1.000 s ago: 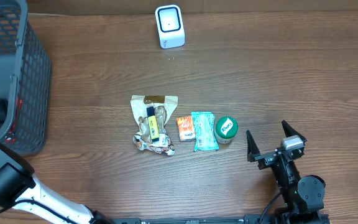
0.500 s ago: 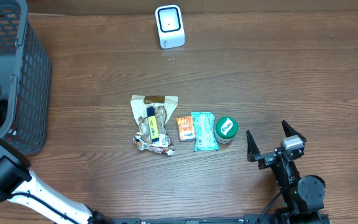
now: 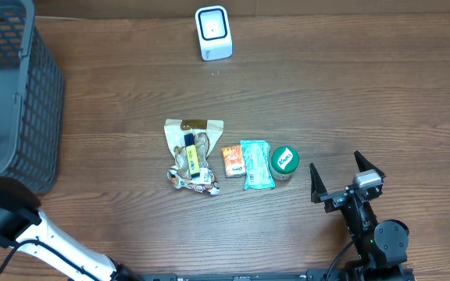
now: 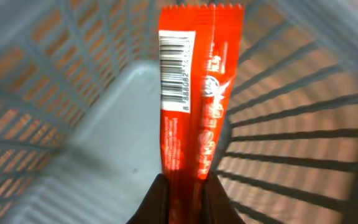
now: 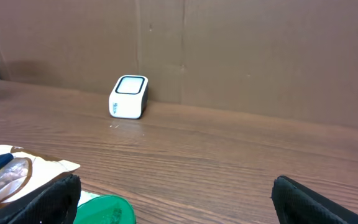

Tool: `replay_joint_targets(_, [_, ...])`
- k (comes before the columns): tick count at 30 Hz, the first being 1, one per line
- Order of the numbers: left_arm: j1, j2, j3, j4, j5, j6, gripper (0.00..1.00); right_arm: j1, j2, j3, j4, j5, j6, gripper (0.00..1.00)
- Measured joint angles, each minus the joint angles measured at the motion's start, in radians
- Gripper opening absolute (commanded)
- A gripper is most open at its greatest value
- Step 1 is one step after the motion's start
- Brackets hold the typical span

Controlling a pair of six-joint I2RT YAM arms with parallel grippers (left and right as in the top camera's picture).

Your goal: Scan the item barcode

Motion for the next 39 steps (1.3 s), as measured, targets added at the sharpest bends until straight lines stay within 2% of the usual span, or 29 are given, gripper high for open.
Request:
replay_joint_targets(4, [-0.039, -0.042, 0.128, -0.131, 0.063, -0.077, 0.04, 0.0, 0.0, 0.0, 0.0, 0.001, 0.0, 1.0])
replay_joint_targets(9, [-0.118, -0.149, 0.166, -0.272, 0.104, -0.118, 0.04, 0.0, 0.0, 0.0, 0.0, 0.0, 0.0, 1.0])
replay_joint_targets(13, [-0.168, -0.225, 0.176, -0.301, -0.036, -0.148, 0.07, 0.0, 0.0, 0.0, 0.0, 0.0, 0.0, 1.0])
replay_joint_targets(14, [-0.169, -0.231, 0.178, -0.302, -0.068, -0.156, 0.15, 0.0, 0.0, 0.0, 0.0, 0.0, 0.0, 1.0])
replay_joint_targets(16, [-0.164, -0.235, 0.179, -0.299, -0.121, -0.174, 0.46, 0.0, 0.0, 0.0, 0.0, 0.0, 0.0, 1.0])
replay_joint_targets(17, [-0.161, -0.229, 0.179, -0.298, -0.143, -0.176, 0.55, 0.0, 0.0, 0.0, 0.0, 0.001, 0.0, 1.0])
replay_joint_targets(19, [-0.154, -0.207, 0.174, -0.285, -0.174, -0.185, 1.0, 0.0, 0.0, 0.0, 0.0, 0.001, 0.0, 1.0])
replay_joint_targets(24, [-0.139, -0.089, 0.16, -0.23, -0.204, -0.193, 0.99, 0.0, 0.0, 0.0, 0.0, 0.0, 0.0, 1.0])
replay_joint_targets(25, [-0.137, -0.05, 0.158, -0.228, -0.21, -0.194, 0.92, 0.0, 0.0, 0.0, 0.0, 0.0, 0.0, 1.0])
replay_joint_targets(27, [-0.135, 0.021, 0.154, -0.228, -0.219, -0.191, 0.65, 0.0, 0.0, 0.0, 0.0, 0.001, 0.001, 1.0])
replay_joint_targets(28, [-0.134, 0.058, 0.151, -0.229, -0.224, -0.193, 0.57, 0.0, 0.0, 0.0, 0.0, 0.0, 0.0, 1.0])
replay_joint_targets(32, [-0.134, 0.182, 0.144, -0.23, -0.239, -0.201, 0.58, 0.0, 0.0, 0.0, 0.0, 0.0, 0.0, 1.0])
replay_joint_targets(36, [-0.134, 0.32, 0.143, -0.244, -0.241, -0.209, 0.48, 0.0, 0.0, 0.0, 0.0, 0.0, 0.0, 1.0])
replay_joint_targets(39, [-0.135, 0.399, 0.143, -0.243, -0.243, -0.222, 0.5, 0.0, 0.0, 0.0, 0.0, 0.001, 0.0, 1.0])
